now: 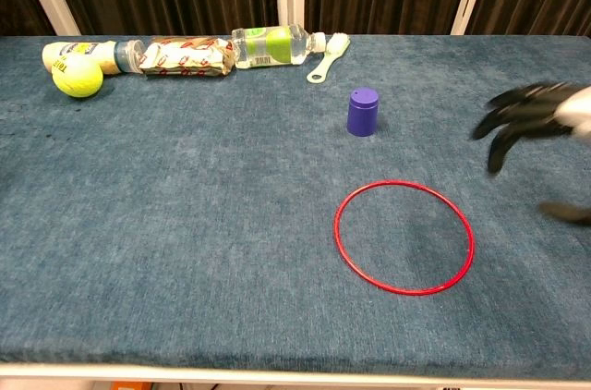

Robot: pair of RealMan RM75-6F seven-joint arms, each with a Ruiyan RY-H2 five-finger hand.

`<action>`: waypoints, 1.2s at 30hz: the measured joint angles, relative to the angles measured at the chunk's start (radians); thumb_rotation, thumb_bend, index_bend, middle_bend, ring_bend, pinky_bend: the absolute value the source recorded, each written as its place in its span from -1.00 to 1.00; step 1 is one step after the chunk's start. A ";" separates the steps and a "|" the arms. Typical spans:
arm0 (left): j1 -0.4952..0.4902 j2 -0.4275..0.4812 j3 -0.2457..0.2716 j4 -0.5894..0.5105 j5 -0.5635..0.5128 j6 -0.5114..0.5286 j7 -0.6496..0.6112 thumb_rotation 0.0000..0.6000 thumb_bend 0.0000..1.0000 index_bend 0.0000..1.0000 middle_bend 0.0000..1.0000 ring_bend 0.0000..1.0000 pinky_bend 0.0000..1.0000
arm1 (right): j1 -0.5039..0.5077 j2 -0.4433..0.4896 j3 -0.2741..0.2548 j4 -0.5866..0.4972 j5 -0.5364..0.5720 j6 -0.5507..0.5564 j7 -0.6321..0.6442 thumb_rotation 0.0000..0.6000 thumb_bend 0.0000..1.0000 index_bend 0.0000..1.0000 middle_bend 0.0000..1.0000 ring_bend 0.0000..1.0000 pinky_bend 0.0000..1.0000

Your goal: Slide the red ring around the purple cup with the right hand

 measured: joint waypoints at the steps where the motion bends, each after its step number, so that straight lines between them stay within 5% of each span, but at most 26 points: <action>1: 0.001 0.000 0.001 0.003 -0.001 -0.002 -0.003 1.00 -0.95 -0.74 -0.87 -1.00 -1.00 | 0.008 -0.019 -0.001 0.016 -0.002 -0.009 -0.009 1.00 -0.39 -0.17 -0.82 -1.00 -1.00; 13: -0.003 -0.006 0.003 0.016 -0.005 -0.020 -0.017 1.00 -0.95 -0.74 -0.87 -1.00 -1.00 | 0.042 -0.161 -0.058 0.193 -0.046 -0.012 -0.034 1.00 -0.35 -0.10 -0.87 -1.00 -1.00; 36: 0.000 -0.009 0.004 0.025 -0.007 -0.021 -0.025 1.00 -0.95 -0.74 -0.88 -1.00 -1.00 | 0.066 -0.206 -0.084 0.245 -0.013 0.006 -0.018 1.00 -0.33 0.14 -0.74 -1.00 -1.00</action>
